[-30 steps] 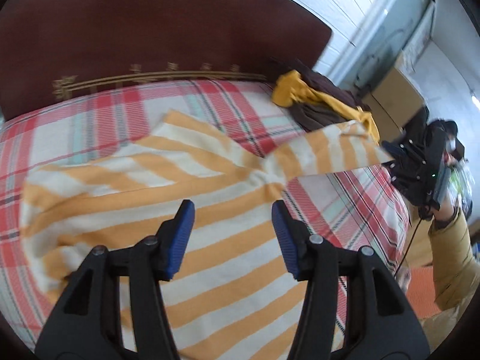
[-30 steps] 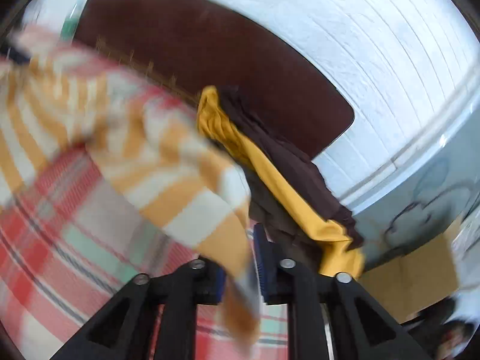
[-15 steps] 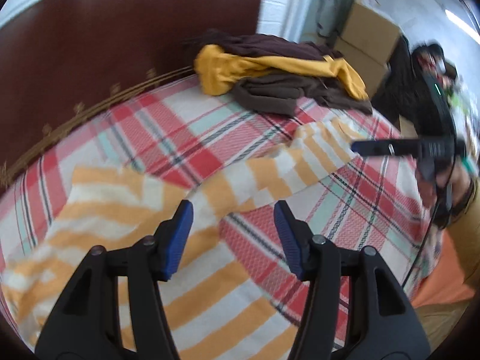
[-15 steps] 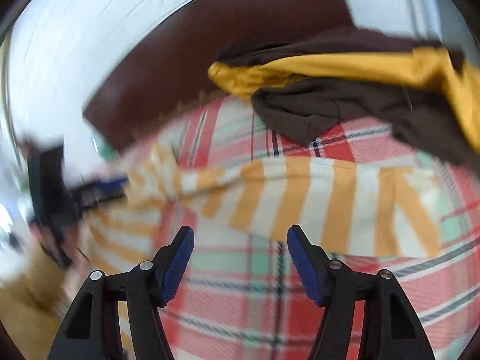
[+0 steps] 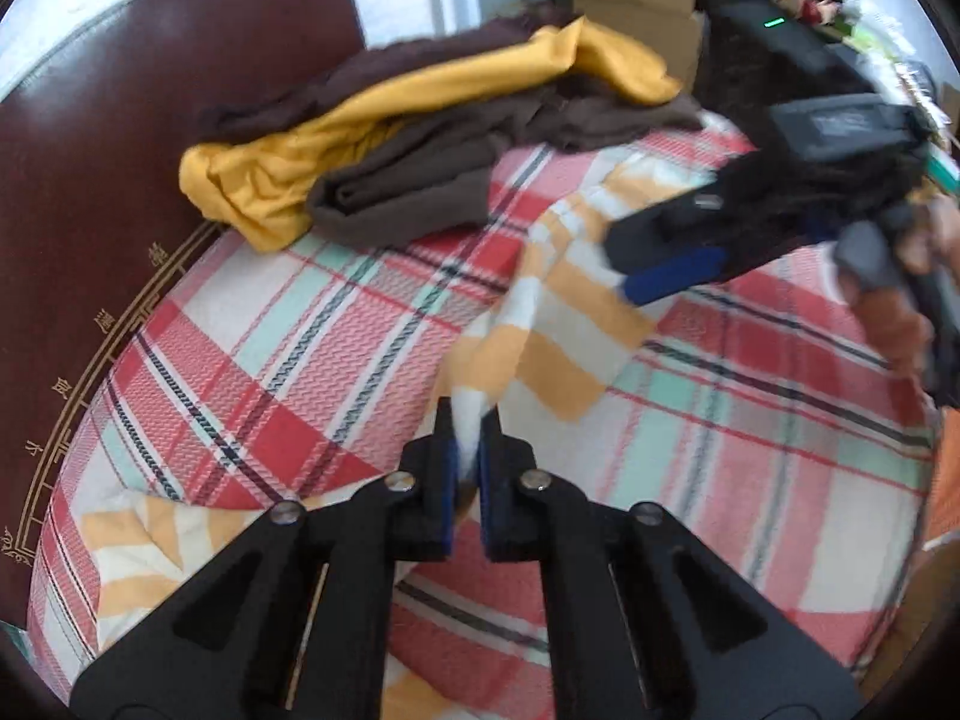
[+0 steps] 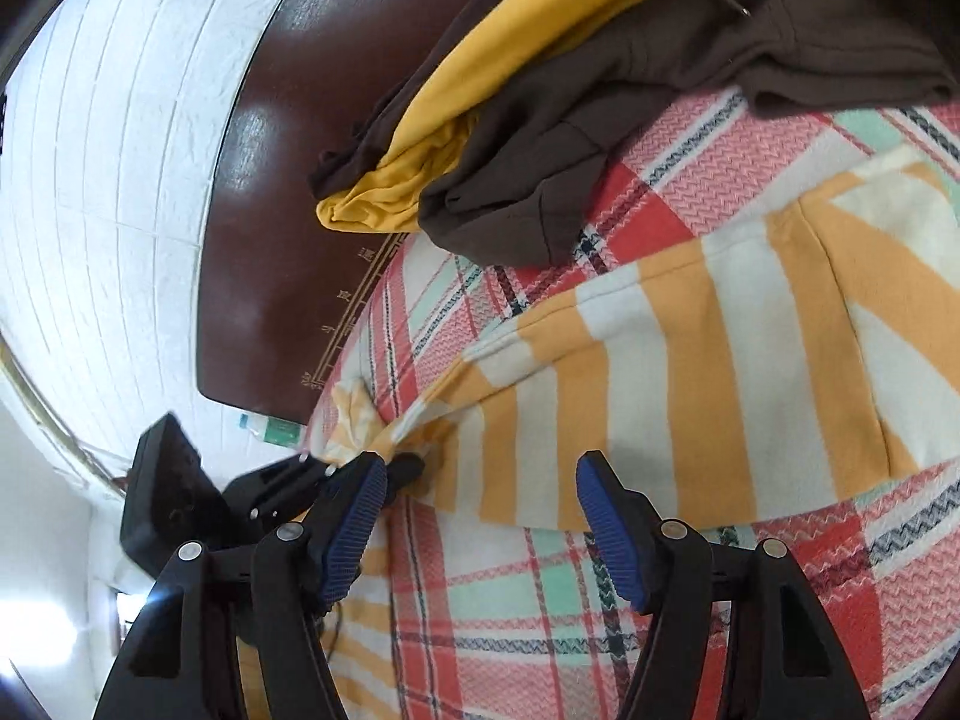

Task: Fold clothes

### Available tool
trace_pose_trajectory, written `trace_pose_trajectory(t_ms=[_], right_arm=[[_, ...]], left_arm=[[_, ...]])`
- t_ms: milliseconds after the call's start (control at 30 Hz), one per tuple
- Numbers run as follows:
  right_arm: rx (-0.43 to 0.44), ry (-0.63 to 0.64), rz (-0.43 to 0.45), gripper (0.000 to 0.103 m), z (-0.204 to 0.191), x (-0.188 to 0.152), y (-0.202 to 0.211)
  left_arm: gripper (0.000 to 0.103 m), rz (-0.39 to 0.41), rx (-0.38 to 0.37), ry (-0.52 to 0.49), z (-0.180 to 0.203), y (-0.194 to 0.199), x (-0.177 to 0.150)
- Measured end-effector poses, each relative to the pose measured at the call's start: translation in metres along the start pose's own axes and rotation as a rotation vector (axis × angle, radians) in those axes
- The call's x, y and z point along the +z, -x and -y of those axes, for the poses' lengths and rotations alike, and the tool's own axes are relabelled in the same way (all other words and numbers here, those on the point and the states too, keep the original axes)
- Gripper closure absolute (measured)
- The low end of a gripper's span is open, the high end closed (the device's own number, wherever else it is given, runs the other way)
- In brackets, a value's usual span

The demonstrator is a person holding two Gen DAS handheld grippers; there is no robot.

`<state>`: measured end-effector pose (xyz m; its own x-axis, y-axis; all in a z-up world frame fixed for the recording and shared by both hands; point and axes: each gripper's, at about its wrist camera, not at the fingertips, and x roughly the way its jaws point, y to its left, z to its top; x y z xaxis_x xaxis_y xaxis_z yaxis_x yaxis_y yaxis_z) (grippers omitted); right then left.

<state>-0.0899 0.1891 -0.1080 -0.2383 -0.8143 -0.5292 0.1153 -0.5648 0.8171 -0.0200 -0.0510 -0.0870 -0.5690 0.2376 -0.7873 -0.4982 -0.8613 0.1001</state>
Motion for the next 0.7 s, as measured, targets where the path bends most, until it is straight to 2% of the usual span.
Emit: trace_pose_trajectory(t_ms=[67, 133, 233, 300, 333, 367, 433, 600, 667, 700], right_arm=[[0.045, -0.03, -0.001, 0.035, 0.004, -0.001, 0.001], [0.089, -0.059, 0.001, 0.034, 0.009, -0.003, 0.003], [0.097, -0.119, 0.013, 0.034, 0.018, -0.009, 0.004], [0.087, -0.132, 0.033, 0.036, 0.024, -0.013, 0.003], [0.081, -0.135, 0.043, 0.045, 0.026, -0.016, 0.003], [0.068, -0.126, 0.059, 0.066, 0.028, -0.017, 0.004], [0.024, -0.07, 0.094, 0.092, 0.025, -0.015, 0.01], [0.095, 0.081, 0.246, 0.093, -0.009, 0.005, 0.037], [0.172, 0.138, 0.304, 0.093, -0.025, 0.012, 0.048], [0.181, 0.195, 0.349, 0.093, -0.034, 0.012, 0.056]], left_arm=[[0.096, 0.052, -0.035, -0.021, 0.012, 0.025, -0.015], [0.096, 0.074, -0.028, -0.081, 0.029, 0.038, -0.031], [0.096, 0.033, -0.015, -0.113, 0.043, 0.036, -0.052], [0.096, 0.006, -0.028, -0.093, 0.044, 0.028, -0.059], [0.096, -0.002, -0.032, -0.078, 0.042, 0.026, -0.061], [0.096, -0.004, -0.048, -0.057, 0.038, 0.025, -0.062], [0.096, 0.006, -0.063, -0.015, 0.033, 0.027, -0.061], [0.095, 0.052, -0.1, 0.083, 0.01, 0.042, -0.056], [0.095, 0.053, -0.09, 0.116, -0.001, 0.043, -0.058], [0.095, 0.054, -0.084, 0.133, -0.006, 0.043, -0.06]])
